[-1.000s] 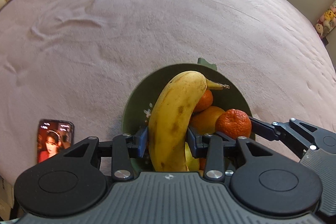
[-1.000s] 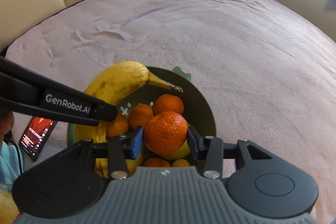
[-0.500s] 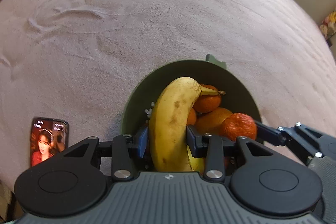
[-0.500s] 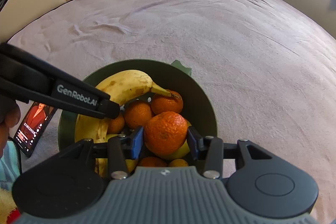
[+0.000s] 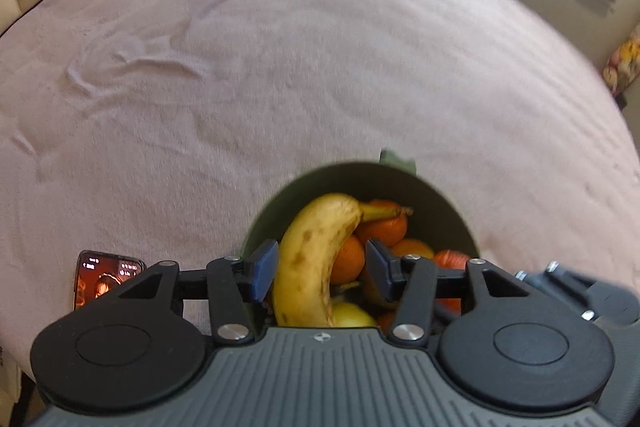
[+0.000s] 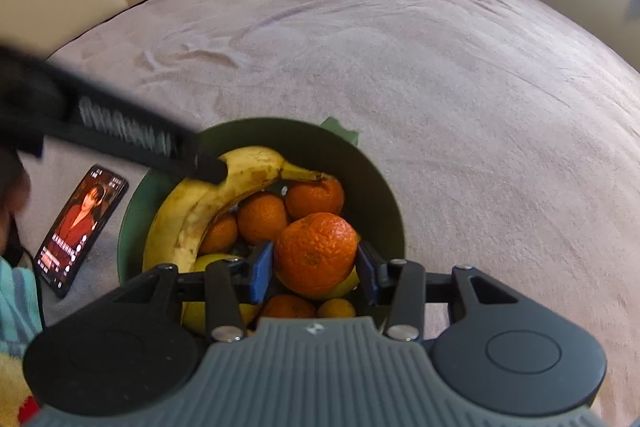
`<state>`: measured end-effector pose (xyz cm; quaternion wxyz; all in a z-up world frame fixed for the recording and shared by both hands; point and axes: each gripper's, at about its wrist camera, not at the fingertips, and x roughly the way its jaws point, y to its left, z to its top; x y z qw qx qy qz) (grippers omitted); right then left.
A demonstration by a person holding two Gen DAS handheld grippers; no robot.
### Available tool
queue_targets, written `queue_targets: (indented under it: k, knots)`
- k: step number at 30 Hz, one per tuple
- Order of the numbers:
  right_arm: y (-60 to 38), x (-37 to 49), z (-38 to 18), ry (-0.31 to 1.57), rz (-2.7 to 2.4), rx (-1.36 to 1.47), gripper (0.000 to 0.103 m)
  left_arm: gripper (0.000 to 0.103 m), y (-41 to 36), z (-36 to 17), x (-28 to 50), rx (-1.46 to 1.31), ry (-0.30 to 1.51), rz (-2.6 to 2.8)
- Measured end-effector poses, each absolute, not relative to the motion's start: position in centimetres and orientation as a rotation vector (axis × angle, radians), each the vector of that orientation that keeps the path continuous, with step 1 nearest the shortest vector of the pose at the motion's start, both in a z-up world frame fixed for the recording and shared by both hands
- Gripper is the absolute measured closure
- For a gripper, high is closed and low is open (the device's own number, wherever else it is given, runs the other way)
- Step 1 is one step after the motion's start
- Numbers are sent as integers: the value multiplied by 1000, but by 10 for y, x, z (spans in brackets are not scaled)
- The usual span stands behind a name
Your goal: Organize fruits
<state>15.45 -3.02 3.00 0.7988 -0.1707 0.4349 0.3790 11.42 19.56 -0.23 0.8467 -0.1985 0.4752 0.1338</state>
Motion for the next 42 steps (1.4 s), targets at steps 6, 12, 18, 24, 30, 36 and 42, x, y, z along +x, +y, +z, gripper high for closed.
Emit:
queue_targets:
  k: [6, 12, 18, 24, 30, 36, 42]
  knots:
    - [-22, 143, 31, 929, 910, -359, 60, 43, 205, -1, 112, -464, 993, 327]
    - [-5, 150, 24, 942, 897, -326, 61, 43, 203, -3, 112, -444, 1003, 339]
    - [5, 153, 14, 958, 883, -337, 60, 43, 194, -3, 113, -418, 1004, 320]
    - [5, 154, 7, 989, 867, -332, 60, 42, 186, 1, 113, -381, 993, 318]
    - [0, 151, 18, 967, 856, -325, 59, 42, 182, 11, 110, -367, 958, 307]
    - [-29, 143, 47, 892, 791, -296, 45, 41, 169, 28, 100, -334, 886, 257]
    - [-74, 124, 86, 781, 660, -223, 31, 35, 145, 48, 80, -236, 764, 201]
